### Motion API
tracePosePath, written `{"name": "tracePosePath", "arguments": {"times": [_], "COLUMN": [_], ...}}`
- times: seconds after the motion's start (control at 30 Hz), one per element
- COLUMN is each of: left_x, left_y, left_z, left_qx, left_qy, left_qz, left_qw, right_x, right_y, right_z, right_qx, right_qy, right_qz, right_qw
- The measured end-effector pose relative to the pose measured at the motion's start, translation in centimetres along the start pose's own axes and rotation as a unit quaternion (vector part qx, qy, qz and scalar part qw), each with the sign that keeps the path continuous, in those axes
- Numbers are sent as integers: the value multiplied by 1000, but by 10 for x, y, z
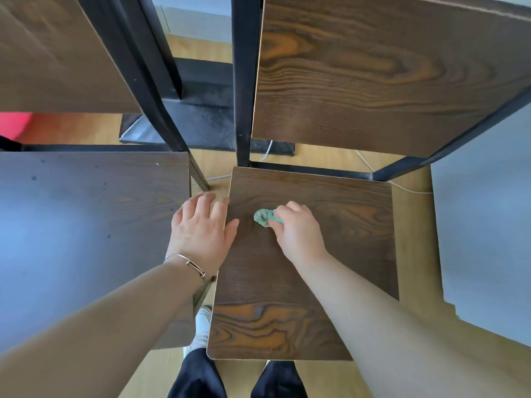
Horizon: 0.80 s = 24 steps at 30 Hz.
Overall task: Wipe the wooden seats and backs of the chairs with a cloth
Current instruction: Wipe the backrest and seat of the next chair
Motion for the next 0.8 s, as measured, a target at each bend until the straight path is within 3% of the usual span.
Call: {"name": "tracePosePath", "arguments": {"times": [0.1, 0.23, 0.4, 0.8], "left_x": [-2, -3, -3, 6], "left_y": [-6, -18, -32, -39], "left_z": [7, 14, 22, 49], "left_qx": [0, -3, 5, 17], "left_qy": [2, 4, 3, -7], "left_qz": [-1, 9, 10, 8], "left_qw": [1000, 1000, 1000, 1000], "right_x": [-8, -34, -13, 24], "right_y": [-9, -45, -67, -43], "right_z": [-11, -55, -83, 27], "right_qx": [39, 57, 40, -8], "right_qy": [-18, 58, 6, -29], "right_qz": [-31, -103, -11, -50], "right_qw": [999, 991, 999, 998]}}
Point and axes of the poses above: each hand's wrist, its own z-axis away from the middle knuckle, its own x-axis out of the palm, y = z × x, the point moved 4 cm from there along -z, towards the middle knuckle, and after that the axes turned 7 degrees about x, right-handed, at the moved point
